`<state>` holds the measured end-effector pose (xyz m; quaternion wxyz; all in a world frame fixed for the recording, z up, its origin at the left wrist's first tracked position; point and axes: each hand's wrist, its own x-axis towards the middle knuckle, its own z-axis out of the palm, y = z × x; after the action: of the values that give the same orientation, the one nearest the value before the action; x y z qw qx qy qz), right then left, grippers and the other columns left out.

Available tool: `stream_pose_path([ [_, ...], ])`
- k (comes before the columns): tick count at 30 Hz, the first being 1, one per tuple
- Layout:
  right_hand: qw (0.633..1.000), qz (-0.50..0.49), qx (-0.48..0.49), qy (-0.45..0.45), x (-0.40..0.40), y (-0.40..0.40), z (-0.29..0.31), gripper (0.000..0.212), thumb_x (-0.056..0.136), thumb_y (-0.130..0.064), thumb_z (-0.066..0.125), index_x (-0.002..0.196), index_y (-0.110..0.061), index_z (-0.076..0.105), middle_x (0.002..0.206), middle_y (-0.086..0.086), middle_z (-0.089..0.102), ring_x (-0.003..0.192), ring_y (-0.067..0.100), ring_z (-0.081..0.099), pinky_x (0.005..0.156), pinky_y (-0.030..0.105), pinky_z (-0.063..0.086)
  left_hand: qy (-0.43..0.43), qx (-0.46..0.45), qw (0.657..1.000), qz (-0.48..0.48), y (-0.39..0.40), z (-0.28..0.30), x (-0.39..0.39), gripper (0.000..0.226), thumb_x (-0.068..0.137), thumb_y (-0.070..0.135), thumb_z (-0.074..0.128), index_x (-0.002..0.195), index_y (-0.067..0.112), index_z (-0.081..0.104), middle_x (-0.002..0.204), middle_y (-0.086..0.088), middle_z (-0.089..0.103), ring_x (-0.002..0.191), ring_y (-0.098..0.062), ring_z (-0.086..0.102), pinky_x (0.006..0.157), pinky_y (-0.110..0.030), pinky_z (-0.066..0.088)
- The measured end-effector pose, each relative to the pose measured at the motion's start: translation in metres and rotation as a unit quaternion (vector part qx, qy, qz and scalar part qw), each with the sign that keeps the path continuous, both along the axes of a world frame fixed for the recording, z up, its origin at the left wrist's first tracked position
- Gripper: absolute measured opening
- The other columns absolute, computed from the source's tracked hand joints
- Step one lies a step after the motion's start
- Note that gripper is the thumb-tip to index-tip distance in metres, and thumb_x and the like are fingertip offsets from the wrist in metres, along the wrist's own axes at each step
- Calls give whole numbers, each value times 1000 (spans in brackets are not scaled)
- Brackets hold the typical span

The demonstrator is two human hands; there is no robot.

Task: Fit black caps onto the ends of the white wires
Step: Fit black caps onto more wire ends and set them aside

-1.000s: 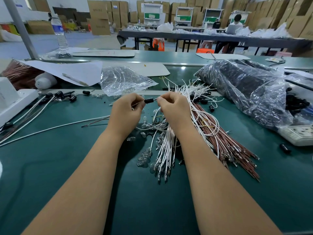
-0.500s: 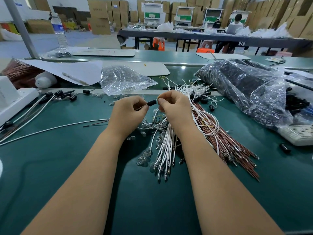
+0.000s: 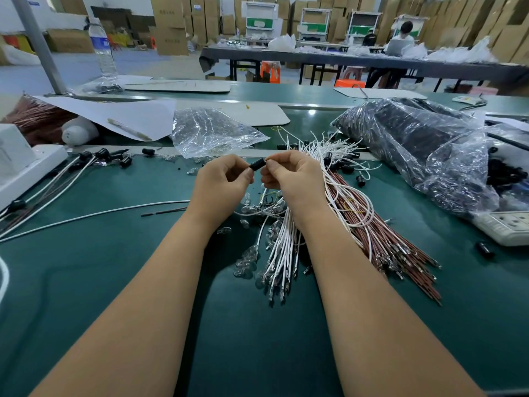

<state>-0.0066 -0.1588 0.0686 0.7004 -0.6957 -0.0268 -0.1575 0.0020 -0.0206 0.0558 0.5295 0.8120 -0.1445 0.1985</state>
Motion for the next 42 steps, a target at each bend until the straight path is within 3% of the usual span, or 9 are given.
stream_pose_path([
  [6, 988, -63, -138, -37, 1, 2, -2, 14, 90, -1, 61, 84, -13, 66, 74, 5, 69, 63, 11, 68, 70, 35, 60, 18, -22, 1000, -10, -1, 1, -2, 21, 90, 6, 61, 74, 18, 63, 75, -13, 69, 77, -39, 63, 77, -49, 53],
  [9, 981, -75, -174, -48, 0, 4, -2, 15, 88, -2, 60, 84, -14, 69, 77, 8, 70, 74, 24, 70, 73, 46, 58, 20, -27, 999, -13, -1, 2, -3, 24, 90, 7, 61, 73, 23, 62, 72, -7, 69, 69, -25, 60, 74, -45, 53],
  [12, 972, -80, -211, -71, -2, 7, -3, 15, 85, -3, 60, 89, -7, 74, 77, 7, 70, 74, 22, 67, 72, 42, 56, 21, -25, 999, -22, 0, 2, -3, 18, 90, 8, 62, 77, 19, 64, 71, -6, 69, 66, -17, 59, 69, -41, 54],
  [16, 971, -87, -205, -90, -4, 9, -2, 9, 84, -12, 69, 89, -6, 75, 78, 3, 72, 74, 16, 68, 76, 38, 56, 30, -36, 999, -16, 1, 0, 0, 10, 92, 11, 61, 84, 14, 65, 70, -2, 68, 61, -13, 62, 68, -35, 56],
  [21, 975, -88, -185, -88, -4, 8, -2, 9, 83, -16, 74, 85, -7, 75, 74, 2, 71, 71, 17, 68, 73, 38, 56, 23, -13, 999, -19, 3, -1, 3, 8, 92, 15, 63, 84, 17, 63, 78, -18, 68, 75, -34, 65, 71, -43, 56],
  [26, 985, -63, -147, -67, -2, 8, -1, 6, 83, -11, 73, 82, -15, 69, 75, 3, 70, 73, 21, 69, 76, 42, 57, 49, -26, 998, -40, 2, 4, 3, 10, 90, 11, 65, 82, 17, 64, 72, -15, 62, 65, -16, 50, 58, -23, 41],
  [33, 994, -27, -102, -30, -1, 5, 1, 10, 86, -7, 70, 92, -14, 66, 84, 13, 70, 72, 20, 64, 78, 41, 57, 66, 10, 995, -74, 7, 6, 4, 21, 90, 4, 61, 87, 25, 65, 69, -13, 50, 57, -15, 37, 48, -17, 29],
  [37, 967, -36, -250, -32, -1, 8, -2, 11, 94, -20, 60, 95, -12, 67, 79, 8, 68, 71, 25, 62, 65, 37, 51, 66, -30, 996, -44, 12, 0, 9, 23, 90, 8, 63, 86, 30, 65, 65, -1, 56, 55, -11, 42, 51, -16, 36],
  [42, 855, 0, -518, -12, -2, 10, -9, 26, 91, -40, 59, 101, -18, 69, 92, -2, 57, 88, 18, 56, 71, 29, 40, 49, -106, 992, -48, 10, -1, 10, 23, 92, 10, 61, 85, 32, 63, 73, 10, 68, 72, -5, 60, 74, -14, 47],
])
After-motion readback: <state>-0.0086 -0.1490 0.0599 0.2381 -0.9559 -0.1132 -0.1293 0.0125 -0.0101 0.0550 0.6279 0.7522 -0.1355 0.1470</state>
